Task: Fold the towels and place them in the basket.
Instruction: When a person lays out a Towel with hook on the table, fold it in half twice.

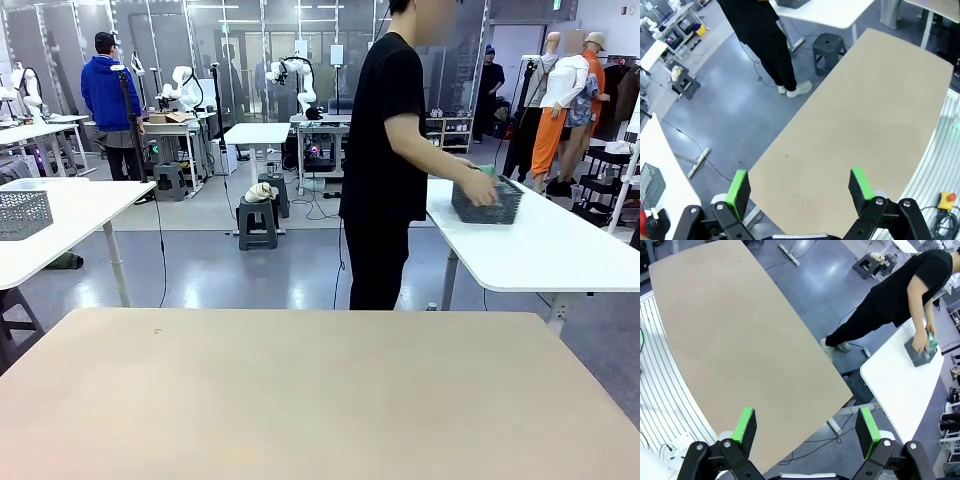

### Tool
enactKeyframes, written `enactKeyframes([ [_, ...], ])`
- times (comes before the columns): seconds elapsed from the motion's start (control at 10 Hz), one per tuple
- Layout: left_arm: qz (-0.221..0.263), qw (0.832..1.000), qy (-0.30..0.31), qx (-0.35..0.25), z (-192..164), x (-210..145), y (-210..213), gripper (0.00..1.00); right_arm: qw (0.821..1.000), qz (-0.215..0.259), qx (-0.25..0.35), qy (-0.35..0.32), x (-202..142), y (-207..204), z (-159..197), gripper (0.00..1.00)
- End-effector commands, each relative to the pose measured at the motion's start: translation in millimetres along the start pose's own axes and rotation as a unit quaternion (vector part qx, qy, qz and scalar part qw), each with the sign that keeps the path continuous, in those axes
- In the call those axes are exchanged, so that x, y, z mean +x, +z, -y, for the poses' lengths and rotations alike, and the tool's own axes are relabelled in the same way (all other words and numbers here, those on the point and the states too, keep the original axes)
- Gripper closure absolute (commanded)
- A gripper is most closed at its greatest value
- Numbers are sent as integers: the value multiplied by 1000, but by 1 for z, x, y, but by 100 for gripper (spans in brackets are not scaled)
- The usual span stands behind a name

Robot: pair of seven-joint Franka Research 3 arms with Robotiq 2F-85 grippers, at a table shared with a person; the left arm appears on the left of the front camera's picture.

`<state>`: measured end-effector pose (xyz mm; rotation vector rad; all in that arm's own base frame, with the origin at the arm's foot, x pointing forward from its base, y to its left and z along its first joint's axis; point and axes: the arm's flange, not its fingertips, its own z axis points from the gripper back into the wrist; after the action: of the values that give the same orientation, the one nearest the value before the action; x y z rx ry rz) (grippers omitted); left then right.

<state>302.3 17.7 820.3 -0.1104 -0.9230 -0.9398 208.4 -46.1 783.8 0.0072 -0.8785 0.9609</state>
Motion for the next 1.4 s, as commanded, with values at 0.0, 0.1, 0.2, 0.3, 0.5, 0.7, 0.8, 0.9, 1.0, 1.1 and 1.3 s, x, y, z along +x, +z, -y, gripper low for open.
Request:
enactKeyframes([
  [0.0, 4, 1000, -1, -8, 0, -2, 1, 0, 1000, 1, -1, -3, -1, -4, 0, 0],
  [0.1, 4, 1000, -1, -8, 0, -2, 1, 0, 1000, 1, -1, -3, -1, -4, 0, 0],
  [0.2, 4, 1000, -1, -8, 0, -2, 1, 0, 1000, 1, -1, -3, -1, -4, 0, 0],
  [0.3, 4, 1000, -1, -8, 0, -2, 1, 0, 1000, 1, -1, -3, -1, -4, 0, 0],
  [0.5, 4, 1000, -1, -8, 0, -2, 1, 0, 1000, 1, -1, -3, -1, -4, 0, 0],
  [0.7, 4, 1000, -1, -8, 0, -2, 1, 0, 1000, 1, -1, -3, -1, -4, 0, 0],
  [0.8, 4, 1000, -1, -8, 0, -2, 1, 0, 1000, 1, -1, -3, -1, -4, 0, 0],
  [0.9, 0, 1000, 2, 0, -1, -1, 0, 0, 1000, -1, 0, 0, 0, -1, 0, 0],
  [1.0, 8, 1000, 1, 0, -5, -8, 8, 0, 1000, 0, 15, -2, 0, 0, 2, 0],
  [1.1, 15, 1000, -2, -6, -11, -17, 17, 0, 999, 3, 34, -3, 1, 3, 7, 0],
  [1.3, 32, 999, -11, -9, -17, -30, 32, 0, 999, 4, 47, -2, 5, 11, 17, 0],
])
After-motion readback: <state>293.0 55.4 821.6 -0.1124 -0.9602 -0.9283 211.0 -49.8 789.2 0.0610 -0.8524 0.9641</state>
